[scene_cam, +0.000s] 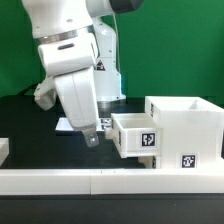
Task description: Assemble drawer
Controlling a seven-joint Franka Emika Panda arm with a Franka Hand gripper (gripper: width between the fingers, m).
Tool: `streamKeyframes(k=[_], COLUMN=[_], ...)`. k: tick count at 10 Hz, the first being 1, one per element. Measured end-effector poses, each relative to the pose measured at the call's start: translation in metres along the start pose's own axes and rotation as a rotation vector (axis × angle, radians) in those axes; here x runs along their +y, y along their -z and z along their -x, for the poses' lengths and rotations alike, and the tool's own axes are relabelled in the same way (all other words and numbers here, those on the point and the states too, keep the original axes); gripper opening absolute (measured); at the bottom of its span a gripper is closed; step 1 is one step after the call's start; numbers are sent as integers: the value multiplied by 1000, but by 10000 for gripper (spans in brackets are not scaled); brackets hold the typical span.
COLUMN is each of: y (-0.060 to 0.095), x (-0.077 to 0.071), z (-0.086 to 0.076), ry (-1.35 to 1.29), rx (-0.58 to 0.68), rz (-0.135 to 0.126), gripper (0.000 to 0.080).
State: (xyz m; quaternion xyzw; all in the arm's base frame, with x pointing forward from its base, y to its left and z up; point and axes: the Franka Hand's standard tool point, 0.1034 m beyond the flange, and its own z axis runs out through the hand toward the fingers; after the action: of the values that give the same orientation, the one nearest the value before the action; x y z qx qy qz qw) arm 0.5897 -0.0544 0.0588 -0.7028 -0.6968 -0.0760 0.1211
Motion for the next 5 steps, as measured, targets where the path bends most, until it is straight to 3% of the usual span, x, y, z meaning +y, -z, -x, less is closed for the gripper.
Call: streamKeyframes(k=[3,5], y=[-5,-10], x=[3,3], z=[-24,-38], ry=[-27,-23], rx=[3,3], rz=[-5,7], gripper=[649,649])
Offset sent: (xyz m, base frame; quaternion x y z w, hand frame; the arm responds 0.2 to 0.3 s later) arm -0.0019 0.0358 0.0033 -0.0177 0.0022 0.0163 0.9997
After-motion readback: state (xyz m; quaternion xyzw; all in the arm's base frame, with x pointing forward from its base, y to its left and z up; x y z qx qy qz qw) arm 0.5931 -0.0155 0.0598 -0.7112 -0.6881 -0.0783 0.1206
